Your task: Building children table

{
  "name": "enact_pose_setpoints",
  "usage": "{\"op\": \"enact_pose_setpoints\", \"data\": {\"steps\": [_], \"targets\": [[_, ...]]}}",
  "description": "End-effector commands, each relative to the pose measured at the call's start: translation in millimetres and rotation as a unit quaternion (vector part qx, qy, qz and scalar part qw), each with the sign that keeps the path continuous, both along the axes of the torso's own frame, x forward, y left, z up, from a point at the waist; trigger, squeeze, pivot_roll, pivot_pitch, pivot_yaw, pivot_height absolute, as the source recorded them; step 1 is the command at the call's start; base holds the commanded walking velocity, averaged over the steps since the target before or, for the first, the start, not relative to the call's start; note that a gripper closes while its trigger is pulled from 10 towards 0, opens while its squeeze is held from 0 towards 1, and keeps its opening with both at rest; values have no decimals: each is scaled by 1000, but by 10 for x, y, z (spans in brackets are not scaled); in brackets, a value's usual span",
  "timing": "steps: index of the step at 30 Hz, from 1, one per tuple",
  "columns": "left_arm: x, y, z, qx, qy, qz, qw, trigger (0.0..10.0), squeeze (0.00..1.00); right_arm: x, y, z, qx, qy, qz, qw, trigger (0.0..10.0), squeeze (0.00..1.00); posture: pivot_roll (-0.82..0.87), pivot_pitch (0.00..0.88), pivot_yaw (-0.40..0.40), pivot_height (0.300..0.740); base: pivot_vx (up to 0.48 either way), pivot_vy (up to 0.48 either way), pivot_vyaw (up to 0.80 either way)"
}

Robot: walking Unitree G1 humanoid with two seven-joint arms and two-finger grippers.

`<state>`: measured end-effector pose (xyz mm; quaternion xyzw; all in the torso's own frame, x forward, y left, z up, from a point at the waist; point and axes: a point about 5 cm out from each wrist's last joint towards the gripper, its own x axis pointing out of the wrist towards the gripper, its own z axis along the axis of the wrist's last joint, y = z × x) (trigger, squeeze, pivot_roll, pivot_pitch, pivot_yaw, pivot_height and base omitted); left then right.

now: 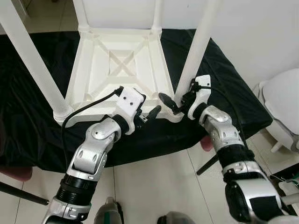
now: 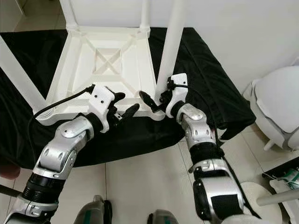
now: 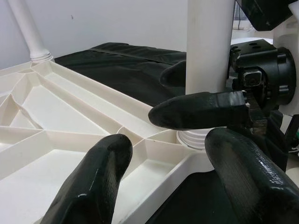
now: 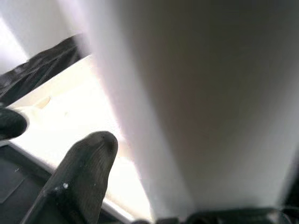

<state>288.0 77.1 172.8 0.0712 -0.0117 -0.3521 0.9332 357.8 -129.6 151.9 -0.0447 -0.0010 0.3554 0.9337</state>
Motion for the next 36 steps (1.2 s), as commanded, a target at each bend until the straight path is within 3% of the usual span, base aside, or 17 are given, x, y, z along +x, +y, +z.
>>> {"op": "enact_pose_setpoints", "data": {"steps": [1,6,14,15,20,26,28,31,33,35,36], "targets": [[5,16,-38,8,2,28,1000,10000,0,-5,30,-39,-24,10,42,999,0,0,10,0,-46,740,0,0,0],[-29,22,-67,15,4,25,1000,10000,0,-18,-56,-88,-36,24,68,997,0,0,14,0,-48,740,0,0,0],[-37,27,-80,18,5,25,999,10000,0,-12,-183,-173,-44,32,54,997,0,0,10,0,-49,740,0,0,0],[-31,24,-76,18,5,25,1000,10000,0,-1,-192,-179,-42,34,40,998,10000,0,10,0,-49,740,0,0,0],[-33,13,-69,16,4,25,1000,10000,0,34,-186,-209,-37,38,-18,998,10000,0,8,0,-48,740,0,0,0],[-32,17,-70,16,5,26,1000,10000,0,-1,-88,-221,-12,34,-36,999,10000,0,4,4,-47,740,0,0,0],[-30,24,-72,16,5,28,999,10000,0,-24,-27,-230,5,34,-47,998,10000,0,3,7,-48,740,0,0,0],[-35,22,-82,15,7,30,999,10000,0,-99,202,-274,56,37,-94,993,10000,0,1,15,-41,740,0,0,0],[-35,22,-82,15,7,30,999,10000,0,-99,202,-274,56,37,-94,993,10000,0,1,15,-41,740,0,0,0],[-39,18,-92,14,9,30,999,10000,0,-119,328,-259,108,44,-171,978,10000,0,-2,16,-37,740,0,0,0],[-39,18,-92,14,9,30,999,10000,0,-119,328,-259,108,44,-171,978,10000,0,-2,16,-37,740,0,0,0]]}}
